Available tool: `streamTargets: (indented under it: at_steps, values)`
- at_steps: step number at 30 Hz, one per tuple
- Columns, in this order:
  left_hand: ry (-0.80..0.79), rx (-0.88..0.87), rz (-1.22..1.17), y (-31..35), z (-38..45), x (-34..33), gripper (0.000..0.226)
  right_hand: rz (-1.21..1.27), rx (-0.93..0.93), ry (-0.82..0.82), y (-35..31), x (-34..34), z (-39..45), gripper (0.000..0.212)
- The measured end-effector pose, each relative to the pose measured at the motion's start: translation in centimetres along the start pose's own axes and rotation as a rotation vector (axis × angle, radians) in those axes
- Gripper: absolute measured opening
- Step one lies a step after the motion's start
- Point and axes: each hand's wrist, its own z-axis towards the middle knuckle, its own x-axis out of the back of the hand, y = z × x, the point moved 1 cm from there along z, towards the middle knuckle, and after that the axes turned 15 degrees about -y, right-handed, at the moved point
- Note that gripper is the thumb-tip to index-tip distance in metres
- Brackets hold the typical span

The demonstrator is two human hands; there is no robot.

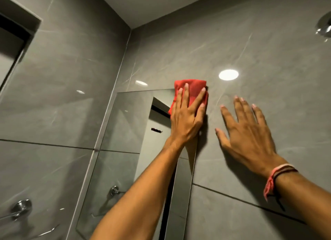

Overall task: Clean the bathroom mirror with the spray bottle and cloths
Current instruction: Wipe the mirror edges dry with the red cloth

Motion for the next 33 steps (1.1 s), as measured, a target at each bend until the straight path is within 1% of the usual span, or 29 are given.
streamTargets:
  at_steps: [1,2,3,4,6,8,10,12,13,15,18,21,24,26,29,31,33]
  values:
    - [-0.006,-0.072,0.044,-1.5,-2.3,-0.3,0.054,0.007,-0.008,0.021,-0.2,-0.3,0.1,0.073]
    - [-0.018,-0.108,0.074,-3.3,-5.2,-0.7,0.055,0.010,-0.010,0.034,-0.5,-0.6,0.0,0.073]
    - [-0.029,-0.102,0.081,-5.2,-8.3,-1.0,0.055,0.014,-0.004,0.048,-0.7,-0.8,0.0,0.074]
    - [-0.041,-0.052,0.070,-7.2,-11.8,-1.4,0.057,0.020,0.003,0.048,-0.9,-0.9,-0.1,0.075]
    - [-0.061,0.158,0.014,-11.1,-20.3,-2.1,0.059,0.024,0.036,0.032,-1.9,-1.8,-0.6,0.075]
    - [-0.034,0.446,-0.112,-13.6,-29.0,-2.9,0.061,0.020,0.049,0.033,-2.8,-3.1,-1.8,0.073]
    - [0.033,0.761,-0.238,-14.0,-35.5,-4.5,0.063,0.013,0.064,0.056,-3.4,-4.0,-2.6,0.069]
    - [0.086,1.015,-0.303,-12.0,-39.3,-6.3,0.066,0.016,0.076,0.078,-3.7,-4.1,-2.7,0.068]
    - [0.106,1.106,-0.317,-10.3,-40.2,-7.0,0.066,0.022,0.071,0.088,-3.7,-4.1,-2.6,0.068]
    - [0.116,1.211,-0.319,-5.9,-41.1,-8.4,0.062,0.027,0.072,0.077,-3.7,-4.2,-2.5,0.068]
    - [0.138,1.245,-0.360,-0.2,-40.1,-9.7,0.059,0.073,0.082,0.033,-3.8,-4.1,-3.0,0.068]
    - [0.218,1.294,-0.423,0.7,-35.0,-8.7,0.059,0.108,0.122,-0.014,-3.7,-3.5,-3.7,0.069]
    - [0.278,1.197,-0.464,0.1,-24.5,-5.8,0.061,0.105,0.134,0.012,-1.9,-3.2,-4.3,0.068]
    - [0.307,1.061,-0.470,0.7,-16.0,-3.8,0.061,0.088,0.140,0.033,-0.4,-3.2,-4.6,0.068]
    - [0.262,0.736,-0.402,3.9,-4.8,-2.1,0.060,0.106,0.158,0.066,1.8,-2.5,-4.3,0.066]
    - [0.208,0.485,-0.300,5.7,-1.5,-1.8,0.066,0.257,0.128,0.125,2.6,-1.9,-4.0,0.061]
    - [0.158,0.257,-0.213,6.1,-0.8,-1.5,0.076,0.549,0.073,0.203,3.3,-0.8,-3.6,0.054]
